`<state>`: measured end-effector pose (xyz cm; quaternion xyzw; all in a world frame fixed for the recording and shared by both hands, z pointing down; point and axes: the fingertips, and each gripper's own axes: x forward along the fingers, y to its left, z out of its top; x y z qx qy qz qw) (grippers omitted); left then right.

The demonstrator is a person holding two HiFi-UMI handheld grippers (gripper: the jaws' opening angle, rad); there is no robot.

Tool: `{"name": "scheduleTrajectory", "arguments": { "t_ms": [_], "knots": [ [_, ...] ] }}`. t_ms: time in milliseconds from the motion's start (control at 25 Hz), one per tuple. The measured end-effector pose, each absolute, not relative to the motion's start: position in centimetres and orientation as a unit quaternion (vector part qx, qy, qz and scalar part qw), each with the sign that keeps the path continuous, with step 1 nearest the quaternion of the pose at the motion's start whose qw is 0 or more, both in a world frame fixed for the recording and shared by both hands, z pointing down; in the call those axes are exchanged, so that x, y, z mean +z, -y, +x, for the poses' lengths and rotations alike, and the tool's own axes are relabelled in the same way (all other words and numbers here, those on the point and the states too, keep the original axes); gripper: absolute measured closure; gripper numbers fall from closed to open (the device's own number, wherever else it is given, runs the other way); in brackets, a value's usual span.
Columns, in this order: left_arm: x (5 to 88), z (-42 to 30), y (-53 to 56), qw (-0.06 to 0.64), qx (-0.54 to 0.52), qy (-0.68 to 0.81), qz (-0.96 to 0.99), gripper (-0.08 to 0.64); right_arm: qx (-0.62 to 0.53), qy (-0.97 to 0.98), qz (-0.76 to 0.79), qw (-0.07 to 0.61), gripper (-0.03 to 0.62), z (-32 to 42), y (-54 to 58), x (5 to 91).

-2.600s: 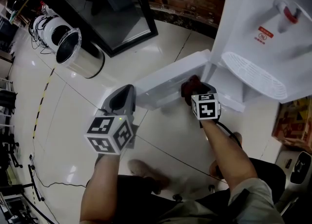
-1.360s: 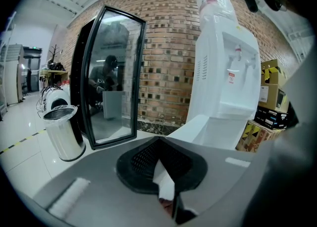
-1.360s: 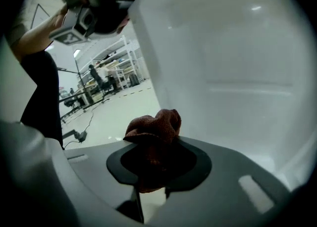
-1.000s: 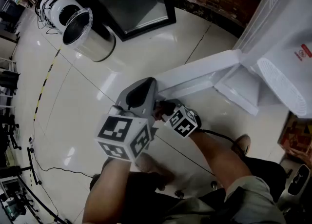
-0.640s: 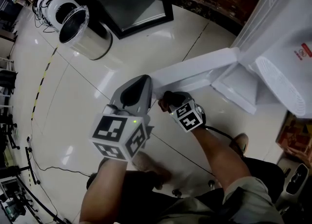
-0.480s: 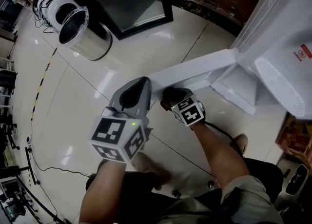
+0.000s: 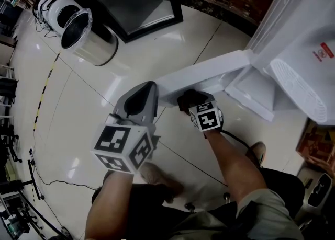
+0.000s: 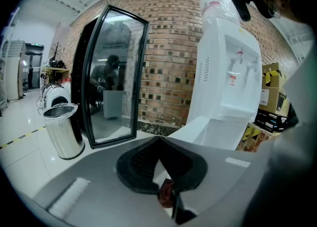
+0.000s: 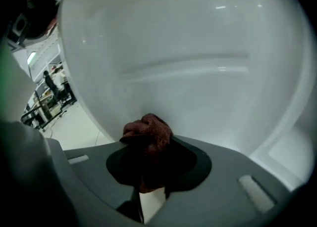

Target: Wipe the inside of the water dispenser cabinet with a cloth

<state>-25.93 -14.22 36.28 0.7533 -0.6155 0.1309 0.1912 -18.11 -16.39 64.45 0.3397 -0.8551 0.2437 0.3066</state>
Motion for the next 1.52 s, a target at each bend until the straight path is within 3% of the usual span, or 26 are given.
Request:
{"name": "scheduleTrajectory", "arguments": {
  "t_ms": [400, 880, 1240, 1520],
  "knots": [
    [36.4, -26.0, 14.3, 0.182, 0.146, 0.625, 0.745, 0.560, 0.345, 0.738, 0.531, 0.233, 0.483, -5.4, 21.3, 64.5],
    [36.4, -26.2, 14.7, 0.169, 0.160, 0.644, 0.728, 0.558, 0.349, 0.712, 0.574, 0.207, 0.483, 1.5, 21.9, 63.6],
    [36.3, -26.1, 15.0, 0.164, 0.156, 0.643, 0.732, 0.557, 0.341, 0.731, 0.540, 0.238, 0.482, -0.3, 20.9, 64.7],
    [36.3, -25.9, 14.9, 0.168, 0.147, 0.634, 0.740, 0.558, 0.272, 0.877, 0.275, 0.284, 0.480, -16.3, 12.4, 64.2]
  ]
}}
